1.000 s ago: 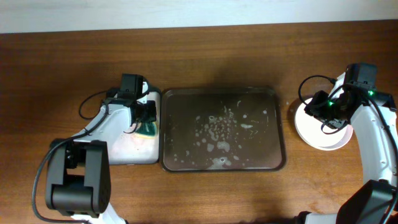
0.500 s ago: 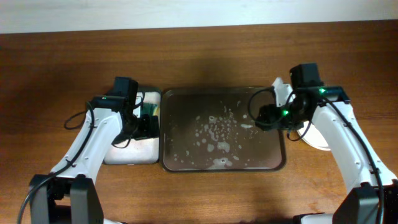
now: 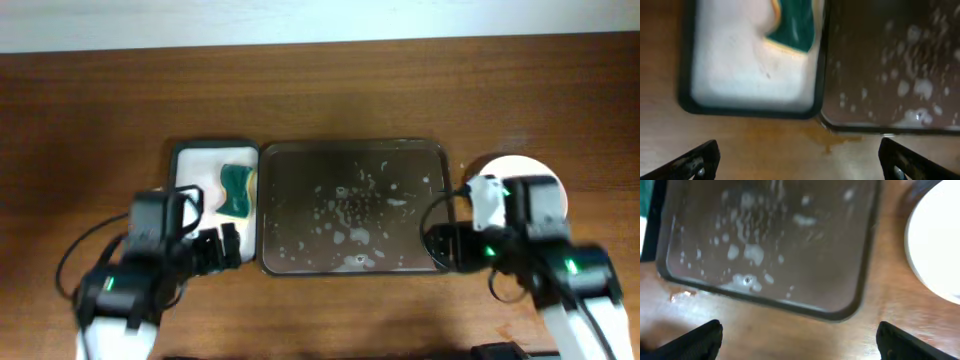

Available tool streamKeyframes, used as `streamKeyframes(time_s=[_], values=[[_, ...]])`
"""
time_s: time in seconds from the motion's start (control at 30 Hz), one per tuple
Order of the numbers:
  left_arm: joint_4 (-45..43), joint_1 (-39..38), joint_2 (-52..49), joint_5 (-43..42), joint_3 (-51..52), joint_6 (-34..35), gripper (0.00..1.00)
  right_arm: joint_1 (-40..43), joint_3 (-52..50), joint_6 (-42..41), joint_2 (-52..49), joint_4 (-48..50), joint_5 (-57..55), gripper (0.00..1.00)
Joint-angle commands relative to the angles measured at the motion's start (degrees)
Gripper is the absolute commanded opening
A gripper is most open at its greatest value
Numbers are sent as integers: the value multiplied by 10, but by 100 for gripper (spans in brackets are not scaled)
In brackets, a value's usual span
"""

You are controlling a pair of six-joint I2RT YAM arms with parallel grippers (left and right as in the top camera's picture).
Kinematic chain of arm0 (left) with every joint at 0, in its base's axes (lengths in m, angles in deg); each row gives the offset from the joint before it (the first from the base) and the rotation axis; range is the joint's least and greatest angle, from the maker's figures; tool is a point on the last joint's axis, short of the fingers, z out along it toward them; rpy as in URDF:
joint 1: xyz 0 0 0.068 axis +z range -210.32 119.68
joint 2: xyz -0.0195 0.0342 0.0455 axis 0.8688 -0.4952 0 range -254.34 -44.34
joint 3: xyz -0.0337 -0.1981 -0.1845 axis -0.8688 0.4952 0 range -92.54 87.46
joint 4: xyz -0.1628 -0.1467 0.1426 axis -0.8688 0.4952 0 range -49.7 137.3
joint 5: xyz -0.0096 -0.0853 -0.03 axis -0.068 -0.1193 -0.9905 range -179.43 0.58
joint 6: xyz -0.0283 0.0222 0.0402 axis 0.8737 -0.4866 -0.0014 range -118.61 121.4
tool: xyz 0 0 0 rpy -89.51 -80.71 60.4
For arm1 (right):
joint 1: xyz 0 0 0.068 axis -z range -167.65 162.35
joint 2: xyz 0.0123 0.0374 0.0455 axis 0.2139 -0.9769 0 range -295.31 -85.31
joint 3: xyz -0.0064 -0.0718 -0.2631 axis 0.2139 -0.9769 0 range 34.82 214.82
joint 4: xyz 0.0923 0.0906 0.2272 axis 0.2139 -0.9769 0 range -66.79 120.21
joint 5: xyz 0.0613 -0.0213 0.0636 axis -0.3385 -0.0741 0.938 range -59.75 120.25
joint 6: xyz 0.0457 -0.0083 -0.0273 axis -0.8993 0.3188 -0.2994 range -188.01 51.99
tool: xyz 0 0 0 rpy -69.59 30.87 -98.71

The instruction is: Clean dirty plates on tray and stack at the side

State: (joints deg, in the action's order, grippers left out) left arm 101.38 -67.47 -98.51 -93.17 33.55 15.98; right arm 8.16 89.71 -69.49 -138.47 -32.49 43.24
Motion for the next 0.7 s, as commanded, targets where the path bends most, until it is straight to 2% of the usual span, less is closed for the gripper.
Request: streamKeyframes(time_s=[0.0, 0.07, 0.13, 0.67], values=[[-31, 1, 124, 38, 33, 3, 99, -3, -3, -7, 118, 10, -37, 99], [-50, 1, 180, 38, 60, 4, 99, -3, -3, -7, 189, 5, -47, 99], [-49, 1, 189, 38, 63, 4, 99, -3, -3, -7, 216, 5, -47, 99], [-49, 1, 189, 38, 63, 4, 99, -3, -3, 2, 237, 6, -63, 99]])
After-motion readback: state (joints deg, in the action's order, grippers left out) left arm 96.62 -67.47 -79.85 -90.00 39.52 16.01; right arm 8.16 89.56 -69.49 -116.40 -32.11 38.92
